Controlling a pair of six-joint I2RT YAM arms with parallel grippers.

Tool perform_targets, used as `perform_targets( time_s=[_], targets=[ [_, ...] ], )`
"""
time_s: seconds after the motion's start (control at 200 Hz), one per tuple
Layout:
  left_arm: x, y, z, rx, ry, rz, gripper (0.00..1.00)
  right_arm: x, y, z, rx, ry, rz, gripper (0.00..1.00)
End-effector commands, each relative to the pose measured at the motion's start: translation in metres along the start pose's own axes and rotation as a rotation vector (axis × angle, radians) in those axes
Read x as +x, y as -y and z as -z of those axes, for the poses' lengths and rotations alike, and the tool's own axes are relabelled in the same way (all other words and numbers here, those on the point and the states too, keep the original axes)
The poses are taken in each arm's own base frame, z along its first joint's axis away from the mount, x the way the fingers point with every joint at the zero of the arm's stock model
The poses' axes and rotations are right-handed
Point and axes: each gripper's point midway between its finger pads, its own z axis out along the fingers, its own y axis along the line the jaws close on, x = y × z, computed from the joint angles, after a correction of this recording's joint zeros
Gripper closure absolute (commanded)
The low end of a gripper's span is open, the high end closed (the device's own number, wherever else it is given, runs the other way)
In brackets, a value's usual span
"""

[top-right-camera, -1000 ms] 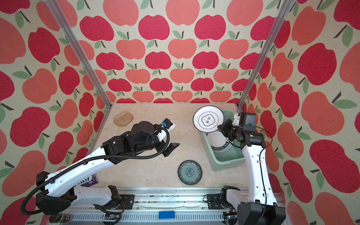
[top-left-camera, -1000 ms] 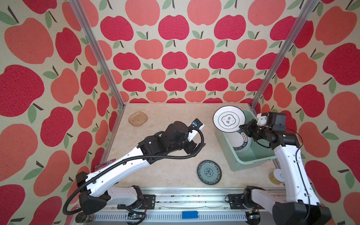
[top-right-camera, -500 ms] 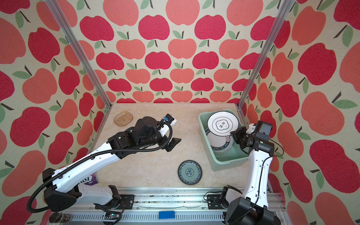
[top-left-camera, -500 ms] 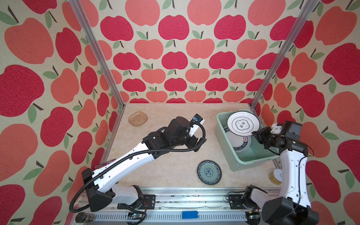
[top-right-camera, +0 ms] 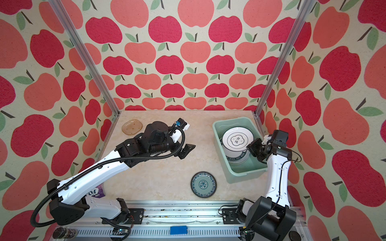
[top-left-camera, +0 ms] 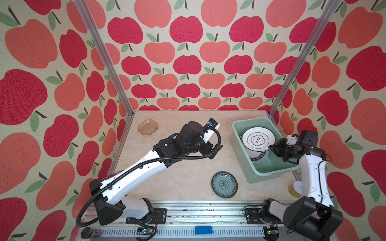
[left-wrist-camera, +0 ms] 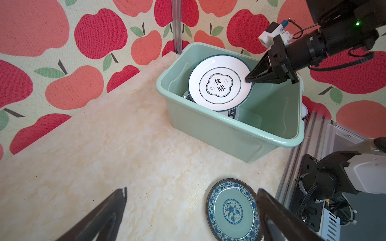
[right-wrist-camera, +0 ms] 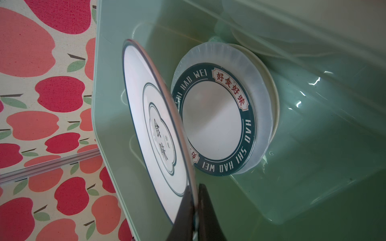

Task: Place the plates into the plastic bin on the countertop
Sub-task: Place the plate in the plastic bin.

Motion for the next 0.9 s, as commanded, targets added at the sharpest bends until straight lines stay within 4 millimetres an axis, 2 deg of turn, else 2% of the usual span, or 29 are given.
perform_targets(
  time_s=[0.0, 0.32, 0.895],
  targets=[
    [-0.015, -0.003, 0.000, -0.007, 0.035, 0.001, 0.01, 0.004, 0.012, -0.006, 0.034, -0.019, 0.040, 1.00],
    [-0.012, -0.004, -0.003, -0.013, 0.014, -0.008, 0.01, 0.002, 0.028, -0.024, 0.085, -0.058, 0.044, 1.00],
    [-0.011, -0.012, -0.005, -0.041, 0.001, -0.019, 0.01, 0.006, 0.036, -0.038, 0.092, -0.113, 0.038, 1.00]
  ],
)
